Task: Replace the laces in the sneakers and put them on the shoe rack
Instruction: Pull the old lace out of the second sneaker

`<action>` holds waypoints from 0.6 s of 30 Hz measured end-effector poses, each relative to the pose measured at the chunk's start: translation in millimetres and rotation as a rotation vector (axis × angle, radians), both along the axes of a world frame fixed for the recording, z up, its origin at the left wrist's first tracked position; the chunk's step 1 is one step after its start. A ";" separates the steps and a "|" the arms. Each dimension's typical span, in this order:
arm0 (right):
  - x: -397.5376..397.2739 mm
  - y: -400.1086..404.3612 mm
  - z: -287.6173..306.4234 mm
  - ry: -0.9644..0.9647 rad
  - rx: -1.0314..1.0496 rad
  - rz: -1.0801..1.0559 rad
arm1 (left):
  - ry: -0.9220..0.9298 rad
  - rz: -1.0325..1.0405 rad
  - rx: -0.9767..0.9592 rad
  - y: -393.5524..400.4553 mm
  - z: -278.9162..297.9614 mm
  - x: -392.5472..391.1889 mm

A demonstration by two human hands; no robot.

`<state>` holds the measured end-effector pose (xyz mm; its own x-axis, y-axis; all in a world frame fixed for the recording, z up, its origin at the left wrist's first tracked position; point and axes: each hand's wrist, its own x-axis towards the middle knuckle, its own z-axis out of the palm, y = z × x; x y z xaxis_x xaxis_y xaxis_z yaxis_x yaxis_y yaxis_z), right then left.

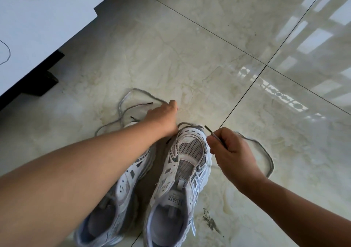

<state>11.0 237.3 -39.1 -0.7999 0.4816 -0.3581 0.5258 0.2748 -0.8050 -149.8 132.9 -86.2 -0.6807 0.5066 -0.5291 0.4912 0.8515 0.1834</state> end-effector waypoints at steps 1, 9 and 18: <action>0.5 0.2 0.4 -0.001 -0.007 -0.004 | 0.063 0.006 0.018 -0.2 -2.2 3.1; 1.0 6.3 4.3 0.008 -0.066 -0.060 | -0.115 0.364 0.616 -5.2 15.3 -4.7; -27.6 25.8 -20.5 -0.049 -0.122 0.066 | 0.021 0.496 0.750 -22.6 42.8 -6.4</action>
